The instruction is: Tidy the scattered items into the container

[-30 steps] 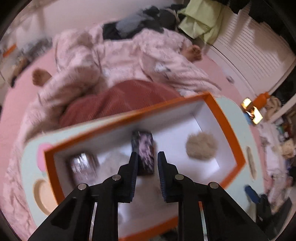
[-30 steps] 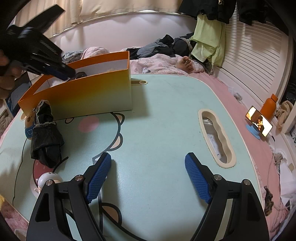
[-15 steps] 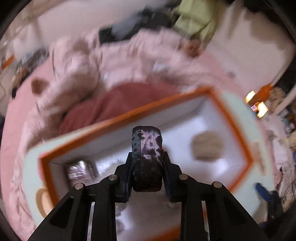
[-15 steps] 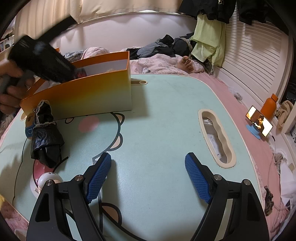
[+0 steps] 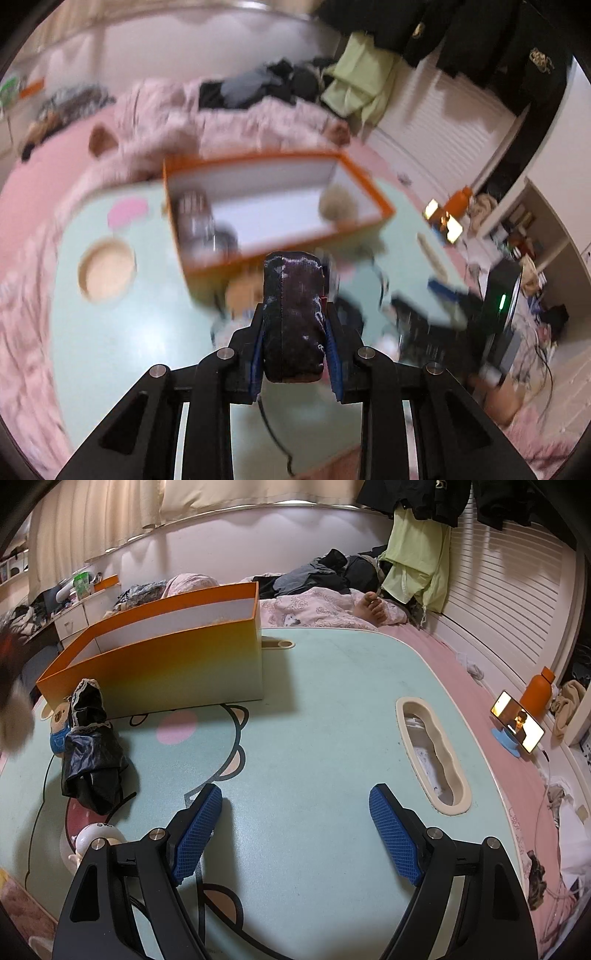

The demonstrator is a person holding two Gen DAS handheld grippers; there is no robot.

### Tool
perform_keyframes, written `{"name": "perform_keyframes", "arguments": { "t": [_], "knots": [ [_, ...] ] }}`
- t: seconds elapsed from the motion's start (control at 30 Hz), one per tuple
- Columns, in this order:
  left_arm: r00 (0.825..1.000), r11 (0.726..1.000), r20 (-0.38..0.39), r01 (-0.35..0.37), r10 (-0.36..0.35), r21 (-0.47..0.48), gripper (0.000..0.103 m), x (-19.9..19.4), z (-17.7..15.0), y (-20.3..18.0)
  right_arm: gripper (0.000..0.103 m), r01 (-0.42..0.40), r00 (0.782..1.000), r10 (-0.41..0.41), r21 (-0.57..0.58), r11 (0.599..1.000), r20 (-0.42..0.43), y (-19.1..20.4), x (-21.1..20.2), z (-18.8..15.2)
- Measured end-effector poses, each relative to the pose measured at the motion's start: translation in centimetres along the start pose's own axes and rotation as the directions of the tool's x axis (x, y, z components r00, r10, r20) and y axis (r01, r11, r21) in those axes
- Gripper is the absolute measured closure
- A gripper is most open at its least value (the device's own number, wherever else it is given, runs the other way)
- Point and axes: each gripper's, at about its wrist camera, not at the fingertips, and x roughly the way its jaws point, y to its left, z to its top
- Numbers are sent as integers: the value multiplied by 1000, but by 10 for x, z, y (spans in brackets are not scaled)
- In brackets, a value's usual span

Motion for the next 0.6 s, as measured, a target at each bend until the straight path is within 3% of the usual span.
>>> {"name": "perform_keyframes", "arguments": {
  "t": [0.13, 0.3, 0.43, 0.5, 0.6],
  "knots": [
    [999, 999, -34, 12, -14, -44, 77, 25, -20, 6, 21, 1, 1000, -1, 0, 1000, 0, 0, 0, 0],
    [1000, 999, 3, 6, -6, -36, 76, 41, -26, -2, 21, 0, 1000, 0, 0, 1000, 0, 0, 0, 0],
    [997, 998, 74, 10, -5, -54, 43, 40, -25, -1, 21, -1, 1000, 1, 0, 1000, 0, 0, 0, 0],
    [993, 998, 117, 0, 7, -55, 38, 33, -27, 0, 21, 0, 1000, 0, 0, 1000, 0, 0, 0, 0],
    [984, 998, 180, -1, 13, -70, 24, 16, -32, 7, 21, 1, 1000, -1, 1, 1000, 0, 0, 0, 0]
  ]
}}
